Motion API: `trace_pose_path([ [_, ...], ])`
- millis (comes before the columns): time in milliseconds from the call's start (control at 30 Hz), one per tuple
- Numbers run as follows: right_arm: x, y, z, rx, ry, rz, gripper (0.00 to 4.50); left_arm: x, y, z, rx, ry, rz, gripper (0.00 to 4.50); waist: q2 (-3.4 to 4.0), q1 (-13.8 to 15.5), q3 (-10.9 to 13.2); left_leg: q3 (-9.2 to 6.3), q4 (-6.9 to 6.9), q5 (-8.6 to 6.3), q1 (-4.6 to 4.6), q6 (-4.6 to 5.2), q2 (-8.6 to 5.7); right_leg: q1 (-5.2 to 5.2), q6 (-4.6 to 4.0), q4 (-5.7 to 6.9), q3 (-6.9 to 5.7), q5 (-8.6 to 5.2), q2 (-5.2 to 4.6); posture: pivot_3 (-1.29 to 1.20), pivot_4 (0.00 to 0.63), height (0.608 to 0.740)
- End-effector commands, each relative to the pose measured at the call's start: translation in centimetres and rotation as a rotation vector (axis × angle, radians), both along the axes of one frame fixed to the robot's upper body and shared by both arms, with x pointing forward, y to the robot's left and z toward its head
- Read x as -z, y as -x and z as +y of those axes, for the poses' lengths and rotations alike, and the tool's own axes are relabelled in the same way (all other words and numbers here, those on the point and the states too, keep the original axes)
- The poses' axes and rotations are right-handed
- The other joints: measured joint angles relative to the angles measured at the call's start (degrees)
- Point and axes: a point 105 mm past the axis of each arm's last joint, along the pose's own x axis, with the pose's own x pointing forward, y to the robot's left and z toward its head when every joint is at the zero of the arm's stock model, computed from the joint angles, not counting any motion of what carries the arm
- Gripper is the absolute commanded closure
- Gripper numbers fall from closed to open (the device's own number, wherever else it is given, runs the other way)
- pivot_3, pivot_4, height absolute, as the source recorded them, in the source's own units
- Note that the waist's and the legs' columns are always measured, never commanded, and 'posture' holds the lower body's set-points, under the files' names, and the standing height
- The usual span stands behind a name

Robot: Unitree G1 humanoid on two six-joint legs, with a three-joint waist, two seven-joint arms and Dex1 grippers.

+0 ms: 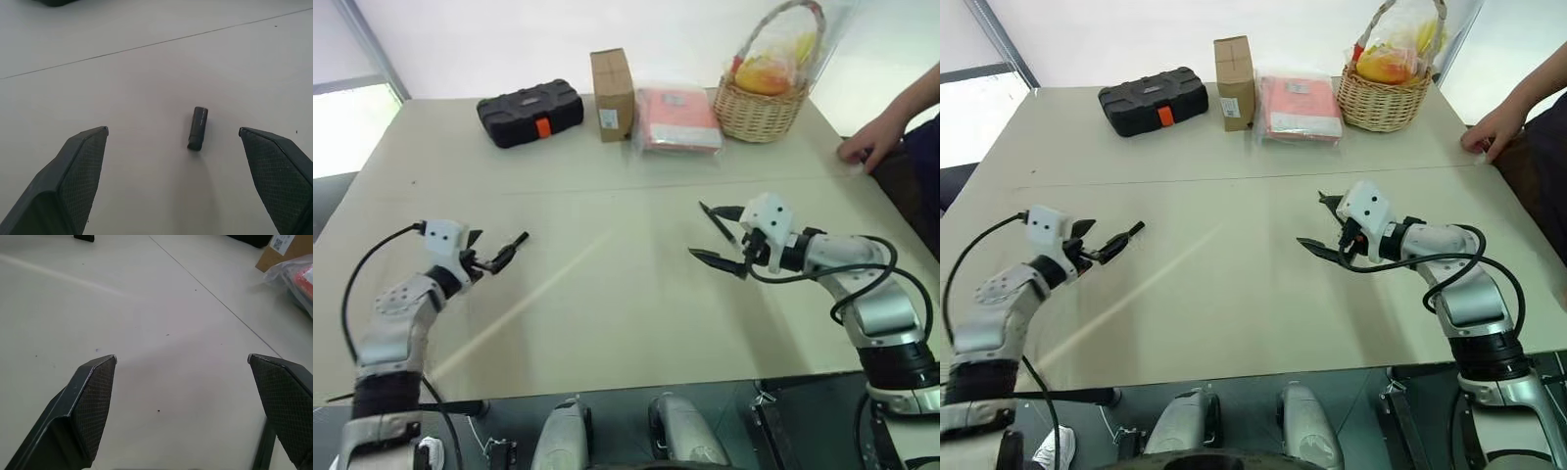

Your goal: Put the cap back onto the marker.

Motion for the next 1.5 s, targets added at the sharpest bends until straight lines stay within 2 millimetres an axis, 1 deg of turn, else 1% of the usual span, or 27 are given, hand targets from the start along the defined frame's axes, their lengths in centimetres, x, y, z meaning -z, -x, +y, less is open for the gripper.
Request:
trace_pose_path([
  [33,-1.7,0.4,0.0,0.001,-0.024,-0.058,0.05,-0.3,-0.8,-0.6,0.023,-0.022,-0.054,0.03,0.0,-0.12,0.0,0.0,0.0,0.0,0.0,0.0,0.0,0.0,0.01,0.0,0.0,0.01,0.0,0.0,0.15,0.74],
  [100,-1.6,0.6,-0.1,0.006,-0.021,-0.056,0.05,0.9,-0.7,-1.3,0.058,-0.043,-0.038,0.03,0.0,-0.24,0.0,0.01,0.0,0.0,0.01,0.0,0.0,0.0,0.04,0.0,0.01,0.03,0.0,0.0,0.15,0.74],
  [167,-1.6,0.7,-0.2,0.009,-0.02,-0.055,0.05,1.9,-0.6,-1.5,0.063,-0.052,-0.025,0.03,0.0,-0.14,-0.01,0.01,-0.02,0.0,0.02,0.0,0.01,0.0,0.05,0.01,0.0,0.03,0.01,0.0,0.15,0.74],
  [300,-1.7,0.9,-0.4,0.014,-0.016,-0.053,0.05,3.1,-0.6,-1.0,0.036,-0.078,-0.024,0.03,0.03,-0.04,-0.03,-0.01,0.0,0.0,0.03,0.0,0.01,0.02,0.05,0.01,-0.01,0.03,0.0,0.0,0.15,0.74],
  [433,-1.8,0.9,-0.4,0.015,-0.012,-0.053,0.05,3.7,-0.8,-1.1,0.036,-0.092,-0.029,0.03,0.09,-0.02,-0.1,-0.01,0.03,0.0,0.08,0.0,0.01,0.06,0.04,0.05,-0.01,0.03,0.0,0.0,0.15,0.74],
  [600,-1.8,0.9,-0.4,0.015,-0.008,-0.055,0.05,3.7,-1.5,-1.3,0.031,-0.081,-0.031,0.03,0.16,0.07,-0.17,-0.03,0.12,0.01,0.15,0.0,-0.02,0.1,0.03,0.2,-0.02,0.03,0.01,0.0,0.15,0.74],
  [667,-1.8,0.9,-0.5,0.016,-0.007,-0.056,0.0,3.5,-2.0,-0.9,0.011,-0.061,-0.026,0.55,0.16,0.07,-0.17,-0.03,0.14,0.01,0.15,0.0,-0.02,0.1,0.03,0.24,-0.02,0.02,0.01,0.0,0.15,0.74],
  [767,-1.8,0.9,-0.5,0.02,-0.005,-0.059,0.0,3.5,-2.3,-0.9,0.01,-0.012,0.001,0.55,0.16,0.05,-0.18,-0.04,0.16,0.01,0.15,0.0,-0.04,0.1,0.03,0.29,-0.04,0.03,0.02,0.0,0.15,0.74],
  [800,-1.8,0.9,-0.5,0.021,-0.005,-0.06,0.0,3.6,-2.3,-1.0,0.012,-0.002,0.009,0.85,0.16,0.02,-0.18,-0.04,0.17,0.01,0.15,0.0,-0.05,0.1,0.04,0.3,-0.04,0.03,0.02,0.0,0.15,0.74],
  [867,-1.8,0.9,-0.5,0.023,-0.004,-0.062,0.0,3.7,-2.4,-1.0,0.014,0.016,0.021,1.25,0.18,0.04,-0.19,-0.04,0.16,0.01,0.16,0.0,-0.05,0.1,0.04,0.3,-0.04,0.03,0.02,0.0,0.15,0.74],
  [900,-1.8,0.9,-0.5,0.024,-0.005,-0.062,0.0,3.9,-2.4,-1.0,0.013,0.014,0.028,1.66,0.18,0.06,-0.19,-0.04,0.16,0.01,0.16,0.0,-0.05,0.1,0.05,0.32,-0.04,0.03,0.02,0.0,0.15,0.74],
  [933,-1.8,0.9,-0.5,0.024,-0.005,-0.063,0.0,3.9,-2.4,-1.0,0.013,0.011,0.032,2.26,0.18,0.08,-0.19,-0.05,0.16,0.01,0.16,0.0,-0.05,0.1,0.05,0.33,-0.05,0.03,0.02,0.0,0.15,0.74],
  [967,-1.8,0.9,-0.5,0.025,-0.006,-0.063,0.0,4.0,-2.3,-1.0,0.016,0.006,0.036,2.68,0.19,0.08,-0.19,-0.06,0.16,0.01,0.16,0.0,-0.05,0.1,0.05,0.34,-0.06,0.03,0.02,0.0,0.15,0.74],
  [1067,-1.9,0.9,-0.6,0.028,-0.005,-0.064,0.0,4.6,-2.0,-1.0,0.027,-0.011,0.058,4.34,0.2,0.07,-0.2,-0.06,0.17,0.01,0.17,0.0,-0.05,0.1,0.05,0.35,-0.05,0.03,0.02,0.0,0.15,0.74],
  [1100,-1.9,0.9,-0.6,0.028,-0.004,-0.064,0.0,4.7,-1.9,-1.0,0.032,-0.022,0.059,4.43,0.2,0.07,-0.2,-0.06,0.16,0.01,0.17,0.0,-0.06,0.1,0.05,0.35,-0.05,0.03,0.01,0.0,0.15,0.74],
  [1267,-1.8,0.8,-0.6,0.028,-0.006,-0.06,0.0,4.7,-1.7,-1.1,0.049,-0.038,0.057,4.43,0.22,0.01,-0.21,-0.06,0.15,0.01,0.17,0.0,-0.05,0.1,0.05,0.34,-0.05,0.02,0.01,0.0,0.15,0.74],
  [1433,-1.9,0.2,-1.0,0.059,-0.027,-0.069,0.0,3.3,-1.2,-2.1,0.105,-0.024,0.008,4.43,0.22,-0.13,-0.21,-0.04,0.13,0.01,0.14,0.0,-0.05,0.07,0.06,0.32,-0.04,0.02,0.0,0.0,0.15,0.74],
  [1500,-2.2,-1.7,-2.9,0.164,-0.111,-0.04,0.0,-0.3,-0.1,-3.9,0.192,-0.004,-0.089,4.43,0.14,-0.44,-0.17,-0.03,0.12,0.01,0.11,0.0,-0.04,0.05,0.06,0.31,-0.04,0.02,-0.01,0.0,0.15,0.74],
])
